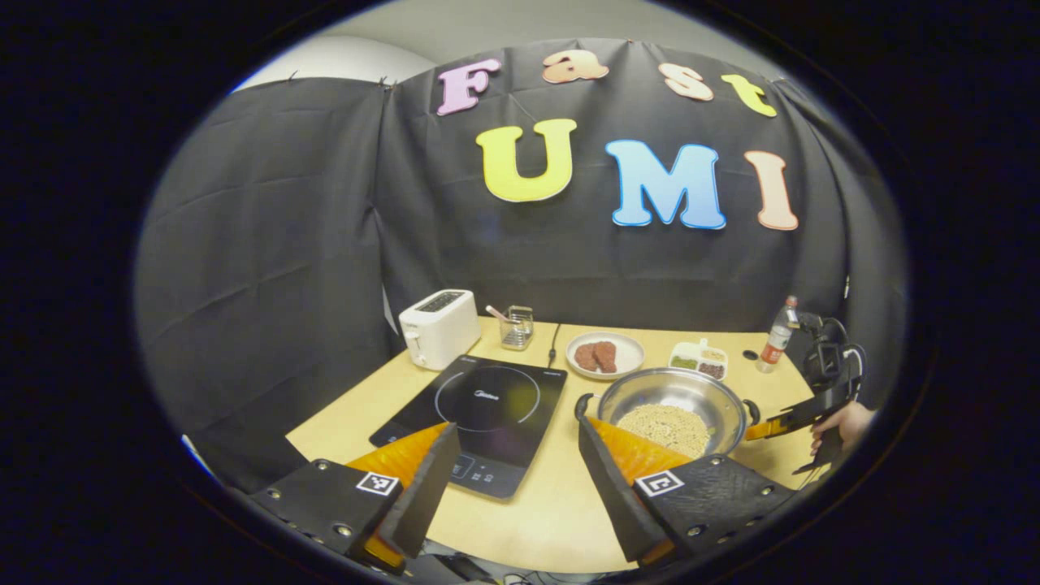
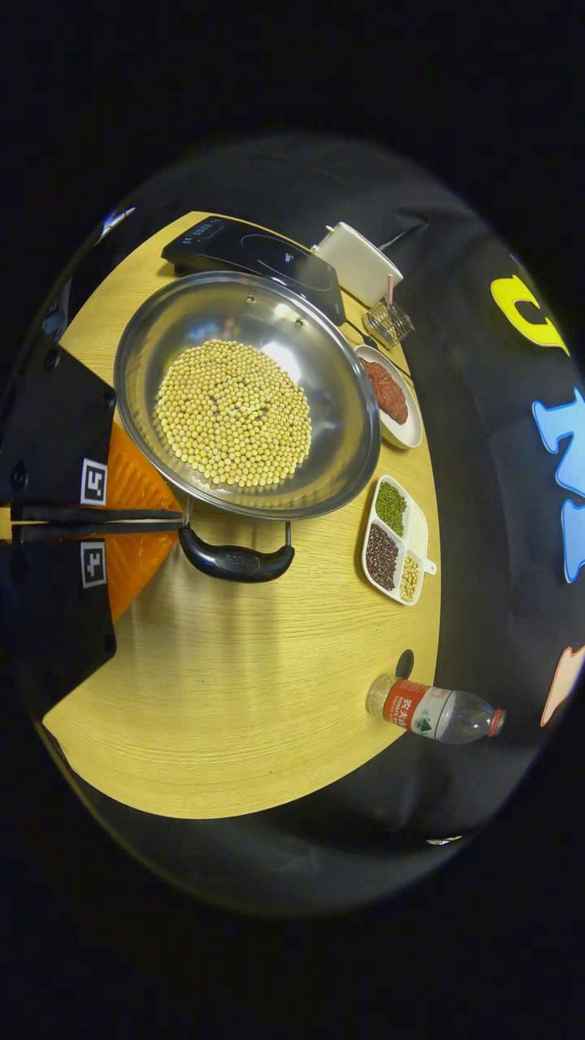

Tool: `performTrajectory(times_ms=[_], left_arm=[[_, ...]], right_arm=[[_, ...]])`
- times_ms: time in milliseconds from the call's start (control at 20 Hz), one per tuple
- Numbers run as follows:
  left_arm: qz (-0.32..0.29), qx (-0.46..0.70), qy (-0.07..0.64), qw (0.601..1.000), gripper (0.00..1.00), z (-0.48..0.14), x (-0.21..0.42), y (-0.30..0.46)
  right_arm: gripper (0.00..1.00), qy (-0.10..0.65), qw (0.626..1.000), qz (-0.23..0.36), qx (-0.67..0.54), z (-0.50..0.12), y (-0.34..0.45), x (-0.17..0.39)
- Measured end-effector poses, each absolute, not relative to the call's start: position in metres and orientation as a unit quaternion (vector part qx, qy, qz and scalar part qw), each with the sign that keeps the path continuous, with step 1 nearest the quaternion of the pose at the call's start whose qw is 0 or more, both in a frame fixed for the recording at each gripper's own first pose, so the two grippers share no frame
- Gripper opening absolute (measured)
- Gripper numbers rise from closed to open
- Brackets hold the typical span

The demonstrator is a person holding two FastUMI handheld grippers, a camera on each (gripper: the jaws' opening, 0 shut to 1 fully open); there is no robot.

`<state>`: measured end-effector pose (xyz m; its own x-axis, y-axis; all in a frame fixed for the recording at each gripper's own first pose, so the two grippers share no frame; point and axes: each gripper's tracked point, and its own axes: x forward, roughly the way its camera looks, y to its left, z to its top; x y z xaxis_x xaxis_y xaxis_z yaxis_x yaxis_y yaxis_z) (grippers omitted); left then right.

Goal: First push the handle of the pot to place it horizontally, then grasp the pot with both hands and set it on the induction cooktop.

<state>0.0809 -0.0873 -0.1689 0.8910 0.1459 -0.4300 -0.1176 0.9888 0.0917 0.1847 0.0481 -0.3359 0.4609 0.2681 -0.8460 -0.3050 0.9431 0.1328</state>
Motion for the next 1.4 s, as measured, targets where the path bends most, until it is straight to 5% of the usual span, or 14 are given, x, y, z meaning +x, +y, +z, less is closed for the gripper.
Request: performTrajectory(times_ms=[50,100,250,300,400,800,1400], left_arm=[[0.057,0.020,0.229,0.972,0.90,-0.170,0.087,-0.092],[0.047,0.010,0.230,0.972,0.88,-0.173,0.096,-0.093],[0.012,0.004,0.232,0.973,0.88,-0.178,0.129,-0.097],[-0.002,0.007,0.235,0.972,0.88,-0.182,0.142,-0.100],[-0.037,0.002,0.251,0.967,0.88,-0.196,0.167,-0.107],[-0.113,-0.045,0.347,0.930,0.90,-0.287,0.255,-0.137],[-0.183,-0.040,0.411,0.892,0.91,-0.379,0.288,-0.149]], right_arm=[[0.02,0.481,0.861,0.163,-0.017,-0.331,0.044,0.187],[0.25,0.470,0.868,0.159,-0.011,-0.324,0.040,0.189],[0.48,0.454,0.879,0.147,0.020,-0.306,0.031,0.186],[0.74,0.452,0.881,0.138,0.024,-0.302,0.025,0.186],[0.99,0.446,0.886,0.124,0.031,-0.295,0.016,0.186],[0.98,0.434,0.895,0.095,0.047,-0.292,0.030,0.218],[0.98,0.444,0.890,0.078,0.064,-0.338,0.049,0.260]])
